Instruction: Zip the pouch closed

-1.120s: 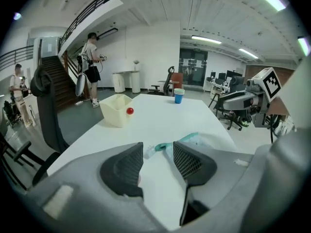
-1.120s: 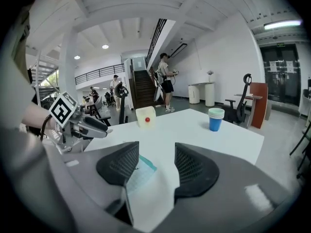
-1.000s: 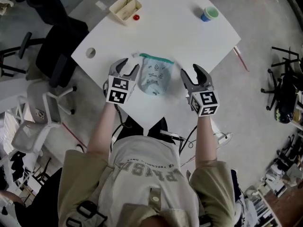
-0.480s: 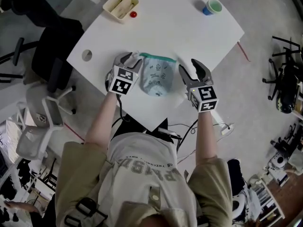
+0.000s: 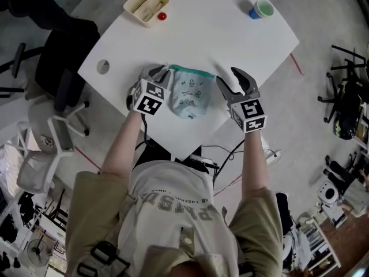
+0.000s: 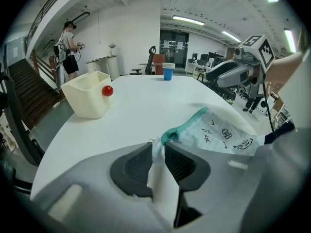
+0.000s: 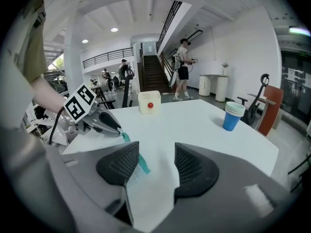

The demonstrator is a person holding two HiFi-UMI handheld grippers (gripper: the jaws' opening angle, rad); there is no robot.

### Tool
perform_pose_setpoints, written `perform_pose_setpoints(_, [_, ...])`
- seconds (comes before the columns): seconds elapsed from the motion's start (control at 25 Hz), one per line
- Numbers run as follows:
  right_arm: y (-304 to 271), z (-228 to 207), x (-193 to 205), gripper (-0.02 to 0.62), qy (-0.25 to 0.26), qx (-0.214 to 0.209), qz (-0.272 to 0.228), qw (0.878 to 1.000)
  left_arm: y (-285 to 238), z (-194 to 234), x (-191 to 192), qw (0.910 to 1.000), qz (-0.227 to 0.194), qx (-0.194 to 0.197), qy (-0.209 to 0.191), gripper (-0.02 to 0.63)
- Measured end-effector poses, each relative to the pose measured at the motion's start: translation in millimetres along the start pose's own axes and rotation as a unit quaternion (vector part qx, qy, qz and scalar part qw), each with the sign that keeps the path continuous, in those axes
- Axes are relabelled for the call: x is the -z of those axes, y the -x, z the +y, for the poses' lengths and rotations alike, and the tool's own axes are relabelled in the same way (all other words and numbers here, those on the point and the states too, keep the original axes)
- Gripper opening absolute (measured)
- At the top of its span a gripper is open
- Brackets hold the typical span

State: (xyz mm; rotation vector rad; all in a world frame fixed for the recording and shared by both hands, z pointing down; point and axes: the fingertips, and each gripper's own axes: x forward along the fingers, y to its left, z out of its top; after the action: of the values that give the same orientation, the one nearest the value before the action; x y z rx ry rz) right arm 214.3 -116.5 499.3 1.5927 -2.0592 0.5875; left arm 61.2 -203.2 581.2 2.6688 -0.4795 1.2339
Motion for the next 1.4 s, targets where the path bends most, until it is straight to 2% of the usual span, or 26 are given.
perform_pose_setpoints(0.24, [-26.2, 3.4, -17.4, 0.222, 0.076, -0.052, 0.026, 0.995, 0.7, 2.6, 1.2, 1.0, 0.006, -0.002, 0.0, 0.044])
perform_pose_setpoints(0.48, [-57.7, 19.5, -26.1, 0.222, 0.144, -0.114, 0.049, 0.982, 2.4, 0.5, 0.2, 0.9999, 0.001, 0.002, -0.016, 0.025])
perform_pose_setpoints(0.64, [-79.0, 36.9, -28.3, 0.222, 0.207, -0.165, 0.071, 0.962, 5.9, -1.9, -0.6, 0.9994, -0.004, 0.009, -0.032, 0.021])
perform_pose_setpoints(0.84, [-100.1, 55.0, -28.4, 0.222, 0.292, -0.208, 0.105, 0.927, 11.4, -4.0, 0.0, 0.9991, -0.01, 0.012, -0.04, 0.02])
perform_pose_setpoints(0.96, [-116.4, 66.2, -29.3, 0.221, 0.351, -0.229, 0.115, 0.901, 13.3, -3.7, 1.0, 0.9994, -0.016, 0.017, -0.027, 0.019])
perform_pose_setpoints(1.12, [-137.8, 80.7, -25.7, 0.193, 0.433, -0.266, 0.13, 0.851, 10.0, 1.1, 0.2, 0.9993, -0.022, 0.022, -0.019, 0.018])
perform_pose_setpoints(1.28, [-148.8, 91.2, -17.2, 0.181, 0.508, -0.292, 0.145, 0.797, 10.2, -1.1, -3.0, 0.9986, -0.029, 0.027, -0.034, 0.018])
perform_pose_setpoints(1.4, [-156.9, 97.2, -7.6, 0.181, 0.56, -0.314, 0.159, 0.75, 10.0, 0.4, -4.5, 0.9981, -0.034, 0.028, -0.044, 0.018])
